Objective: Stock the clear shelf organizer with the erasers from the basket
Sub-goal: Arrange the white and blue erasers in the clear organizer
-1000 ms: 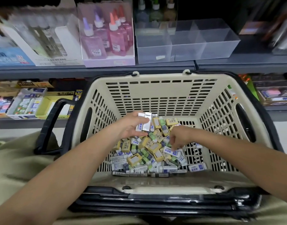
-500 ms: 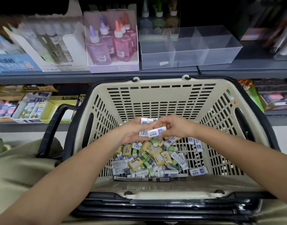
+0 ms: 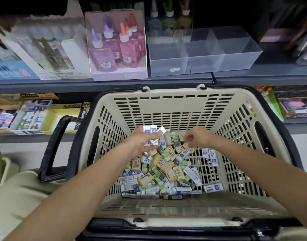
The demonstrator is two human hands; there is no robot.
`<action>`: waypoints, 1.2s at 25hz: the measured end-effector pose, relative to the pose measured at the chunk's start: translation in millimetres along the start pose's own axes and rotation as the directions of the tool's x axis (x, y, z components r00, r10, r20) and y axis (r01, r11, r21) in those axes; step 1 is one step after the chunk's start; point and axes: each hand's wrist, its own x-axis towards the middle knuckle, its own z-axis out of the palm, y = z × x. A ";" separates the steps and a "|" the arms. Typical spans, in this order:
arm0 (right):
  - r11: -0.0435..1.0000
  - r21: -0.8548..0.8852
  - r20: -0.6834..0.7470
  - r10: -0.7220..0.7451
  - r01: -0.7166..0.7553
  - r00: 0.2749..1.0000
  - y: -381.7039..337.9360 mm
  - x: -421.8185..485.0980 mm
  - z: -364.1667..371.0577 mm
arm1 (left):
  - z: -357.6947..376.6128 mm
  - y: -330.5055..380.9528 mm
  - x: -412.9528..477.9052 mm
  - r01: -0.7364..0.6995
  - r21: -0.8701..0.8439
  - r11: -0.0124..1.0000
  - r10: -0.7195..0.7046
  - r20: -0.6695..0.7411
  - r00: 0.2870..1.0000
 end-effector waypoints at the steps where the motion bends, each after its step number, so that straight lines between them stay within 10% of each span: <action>1: 0.997 -0.071 0.075 -0.028 0.033 0.997 1.1 1.2 7.4 | 0.6 0.6 -1.5 0.004 -0.008 1.000 -0.004 -0.003 1.000; 9: 0.920 -0.344 0.104 -0.159 0.186 0.982 1.6 -4.0 37.1 | 1.2 2.7 -4.2 0.023 0.031 0.999 -0.024 0.032 0.999; 20: 0.880 0.366 -0.320 -0.186 0.302 0.929 -63.6 -31.9 -32.4 | 0.6 28.6 -19.2 -0.237 -0.092 0.967 0.247 0.109 0.963; 30: 0.771 0.429 -0.563 -0.180 0.471 0.807 -94.7 -25.5 -116.2 | -3.4 97.1 -37.3 -0.500 -0.059 0.864 0.502 0.017 0.865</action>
